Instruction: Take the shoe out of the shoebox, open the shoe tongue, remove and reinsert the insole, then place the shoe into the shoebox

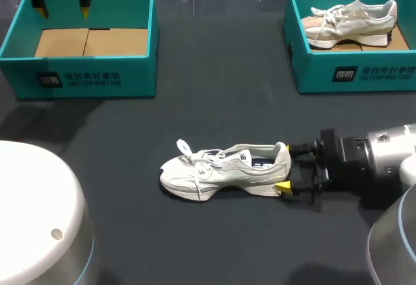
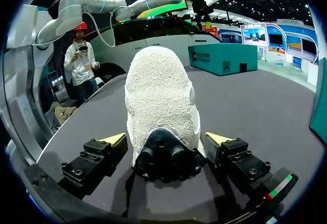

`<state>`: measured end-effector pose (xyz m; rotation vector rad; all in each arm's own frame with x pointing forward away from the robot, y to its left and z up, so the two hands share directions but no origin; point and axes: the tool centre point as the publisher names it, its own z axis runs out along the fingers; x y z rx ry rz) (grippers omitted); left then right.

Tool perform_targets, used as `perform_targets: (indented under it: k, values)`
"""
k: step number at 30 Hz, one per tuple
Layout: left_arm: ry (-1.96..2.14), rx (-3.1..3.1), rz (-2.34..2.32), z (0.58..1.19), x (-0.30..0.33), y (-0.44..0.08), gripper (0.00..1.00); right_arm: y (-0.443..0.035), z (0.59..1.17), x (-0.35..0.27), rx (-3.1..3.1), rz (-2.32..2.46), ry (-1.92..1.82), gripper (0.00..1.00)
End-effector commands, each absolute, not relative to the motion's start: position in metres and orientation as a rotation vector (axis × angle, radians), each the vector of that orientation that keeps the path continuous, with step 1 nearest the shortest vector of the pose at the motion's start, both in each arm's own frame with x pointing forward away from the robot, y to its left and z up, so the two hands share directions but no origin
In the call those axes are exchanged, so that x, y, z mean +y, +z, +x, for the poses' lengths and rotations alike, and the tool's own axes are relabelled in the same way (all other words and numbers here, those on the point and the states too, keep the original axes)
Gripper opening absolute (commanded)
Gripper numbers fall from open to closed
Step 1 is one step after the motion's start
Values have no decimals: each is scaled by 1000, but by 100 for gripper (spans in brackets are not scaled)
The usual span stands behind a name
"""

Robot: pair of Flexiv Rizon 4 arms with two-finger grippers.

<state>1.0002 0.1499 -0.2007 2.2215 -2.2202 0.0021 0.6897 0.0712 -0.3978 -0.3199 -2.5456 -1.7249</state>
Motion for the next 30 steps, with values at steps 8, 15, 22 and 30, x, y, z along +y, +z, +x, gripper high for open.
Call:
perform_targets:
  k: [8,15,22,30]
  values:
    - [1,-2221,2222,1000,150,-200,100,-404,692,83,-2523,-293,-1733,100]
    - [1,-2221,2222,1000,150,-200,100,-405,689,91,-2511,-280,-1736,100]
    - [1,-2221,2222,1000,150,-200,100,-405,689,99,-2510,-259,-1741,100]
    - [1,-2221,2222,1000,150,-200,100,-409,691,103,-2500,-245,-1748,100]
